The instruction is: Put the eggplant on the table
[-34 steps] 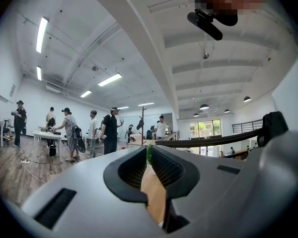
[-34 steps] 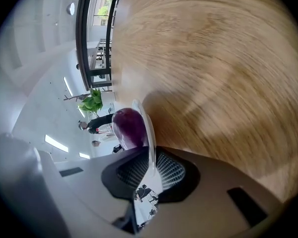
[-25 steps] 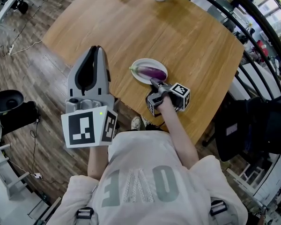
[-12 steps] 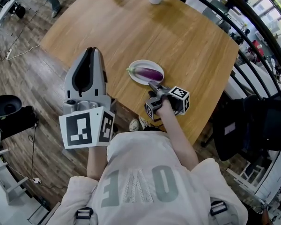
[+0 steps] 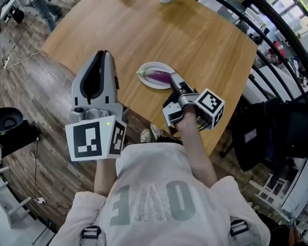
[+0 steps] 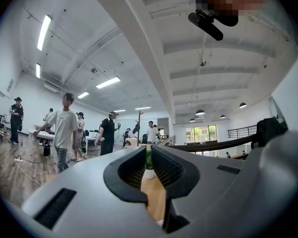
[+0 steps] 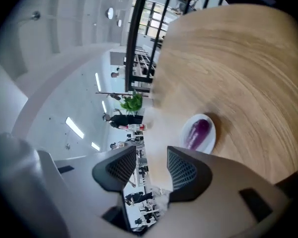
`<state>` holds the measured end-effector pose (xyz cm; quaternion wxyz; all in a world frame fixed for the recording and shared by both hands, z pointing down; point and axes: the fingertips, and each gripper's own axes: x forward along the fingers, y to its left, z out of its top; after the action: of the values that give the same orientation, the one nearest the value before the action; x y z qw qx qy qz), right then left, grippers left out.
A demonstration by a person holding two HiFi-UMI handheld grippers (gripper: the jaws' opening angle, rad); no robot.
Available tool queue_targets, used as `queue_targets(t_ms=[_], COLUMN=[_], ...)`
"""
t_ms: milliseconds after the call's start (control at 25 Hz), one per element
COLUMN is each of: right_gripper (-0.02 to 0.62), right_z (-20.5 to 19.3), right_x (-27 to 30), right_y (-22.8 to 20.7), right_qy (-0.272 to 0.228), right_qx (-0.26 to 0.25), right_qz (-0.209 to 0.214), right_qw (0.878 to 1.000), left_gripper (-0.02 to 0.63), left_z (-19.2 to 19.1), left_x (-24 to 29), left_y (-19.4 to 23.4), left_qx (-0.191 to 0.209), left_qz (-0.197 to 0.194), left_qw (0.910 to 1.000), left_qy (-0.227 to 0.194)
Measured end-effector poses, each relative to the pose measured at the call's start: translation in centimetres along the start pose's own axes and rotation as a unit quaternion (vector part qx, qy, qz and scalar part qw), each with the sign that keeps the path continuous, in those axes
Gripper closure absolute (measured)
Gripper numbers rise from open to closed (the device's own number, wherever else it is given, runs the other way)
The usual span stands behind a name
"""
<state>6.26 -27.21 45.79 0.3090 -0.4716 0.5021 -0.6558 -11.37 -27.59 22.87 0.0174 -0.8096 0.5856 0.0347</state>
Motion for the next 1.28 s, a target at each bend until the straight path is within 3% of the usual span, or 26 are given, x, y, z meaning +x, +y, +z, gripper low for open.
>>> queue_targets(t_ms=[120,200,240,320,440,520,600,720,800,880,1280], right_gripper=[0.399,0.4,0.4,0.402,0.407,0.435,0.523,0.561,0.571,0.577,0.577], right_z=[1.2,2.0,2.5,2.8,1.8,0.5,-0.9,-2.9,-3.9,-4.3,-4.5], right_x=[-1.8,-3.4,-4.4,-6.5,-9.0,-10.1,-10.6,-10.7,-10.4,-9.8,-9.6], right_y=[4.5,7.6,9.2,12.3,16.2,17.7,18.6,19.2,19.2,18.8,18.0], right_qy=[-0.043,-0.084,-0.111,-0.169,-0.235,-0.256,-0.261,-0.253,-0.239,-0.223,-0.196], right_qx=[-0.079,-0.157,-0.207,-0.327,-0.5,-0.575,-0.621,-0.669,-0.69,-0.701,-0.7], right_qz=[0.055,0.085,0.094,0.106,0.114,0.113,0.116,0.118,0.114,0.105,0.104], right_qw=[0.994,0.98,0.967,0.924,0.826,0.769,0.73,0.689,0.673,0.669,0.679], left_gripper=[0.568,0.568,0.568,0.568,0.568,0.568,0.568,0.568,0.568,0.568,0.569], left_z=[0.2,0.2,0.2,0.4,0.6,0.7,0.8,1.1,1.3,1.3,1.5], left_x=[-0.2,-0.4,-0.6,-0.8,-1.1,-1.2,-1.4,-1.7,-1.8,-1.9,-2.3], left_y=[-0.1,-0.3,-0.5,-0.7,-1.0,-1.2,-1.4,-1.6,-1.6,-1.7,-2.2], left_qx=[-0.002,-0.002,-0.002,-0.002,-0.003,-0.003,-0.003,-0.004,-0.006,-0.007,-0.006], left_qz=[-0.007,-0.012,-0.014,-0.017,-0.022,-0.025,-0.028,-0.032,-0.033,-0.034,-0.039], left_qw=[1.0,0.9999,0.9999,0.9998,0.9997,0.9996,0.9994,0.9992,0.9991,0.9991,0.9989], left_qy=[-0.002,-0.003,-0.004,-0.008,-0.012,-0.015,-0.018,-0.022,-0.024,-0.025,-0.027])
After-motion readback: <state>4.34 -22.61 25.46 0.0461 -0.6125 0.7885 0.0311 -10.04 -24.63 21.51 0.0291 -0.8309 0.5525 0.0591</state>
